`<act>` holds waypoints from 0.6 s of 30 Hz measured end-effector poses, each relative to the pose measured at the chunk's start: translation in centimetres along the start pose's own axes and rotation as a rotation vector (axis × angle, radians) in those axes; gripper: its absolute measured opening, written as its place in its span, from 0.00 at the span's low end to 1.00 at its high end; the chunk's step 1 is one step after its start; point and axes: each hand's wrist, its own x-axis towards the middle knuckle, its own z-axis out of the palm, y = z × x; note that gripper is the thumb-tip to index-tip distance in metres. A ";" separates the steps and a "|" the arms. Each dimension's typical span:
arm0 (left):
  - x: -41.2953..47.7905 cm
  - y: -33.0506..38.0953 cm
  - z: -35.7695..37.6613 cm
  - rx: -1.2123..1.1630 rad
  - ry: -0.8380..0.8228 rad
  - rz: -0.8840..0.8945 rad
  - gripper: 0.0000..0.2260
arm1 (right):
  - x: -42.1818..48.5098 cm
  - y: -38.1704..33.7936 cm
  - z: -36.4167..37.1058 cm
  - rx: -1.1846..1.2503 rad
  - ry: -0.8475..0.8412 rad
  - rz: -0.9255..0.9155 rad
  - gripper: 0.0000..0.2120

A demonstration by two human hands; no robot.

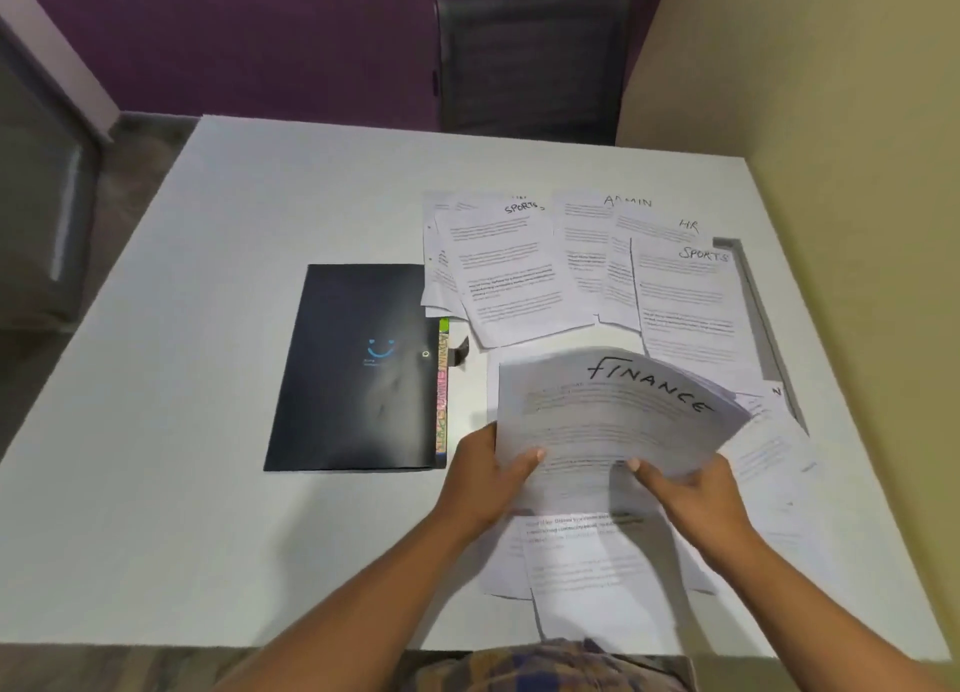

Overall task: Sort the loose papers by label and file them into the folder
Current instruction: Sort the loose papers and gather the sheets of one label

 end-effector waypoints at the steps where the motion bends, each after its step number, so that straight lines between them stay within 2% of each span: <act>1: 0.2 -0.1 0.1 0.026 -0.011 -0.018 0.11 | 0.2 0.5 0.0 -0.009 -0.015 0.018 0.12; 5: 1.1 0.1 0.3 -0.057 -0.017 -0.088 0.07 | 0.4 1.3 -0.1 0.030 -0.009 0.086 0.12; 9: 2.0 1.2 -0.4 -0.162 0.000 -0.107 0.06 | 0.0 0.0 -0.8 0.285 -0.068 0.145 0.09; 13: 2.0 3.3 -1.1 -0.296 -0.021 -0.119 0.09 | -0.2 -1.5 -1.2 0.172 -0.122 0.083 0.06; 15: 2.2 3.7 -1.3 -0.236 0.003 -0.164 0.09 | -0.1 -1.9 -1.3 0.092 -0.126 0.057 0.05; 16: 2.4 3.6 -1.5 -0.144 0.064 -0.196 0.14 | 0.0 -1.9 -1.3 0.081 -0.114 0.061 0.05; 18: 3.1 1.9 -2.1 0.236 0.280 -0.287 0.23 | 0.3 -1.6 -1.6 0.078 -0.058 0.088 0.06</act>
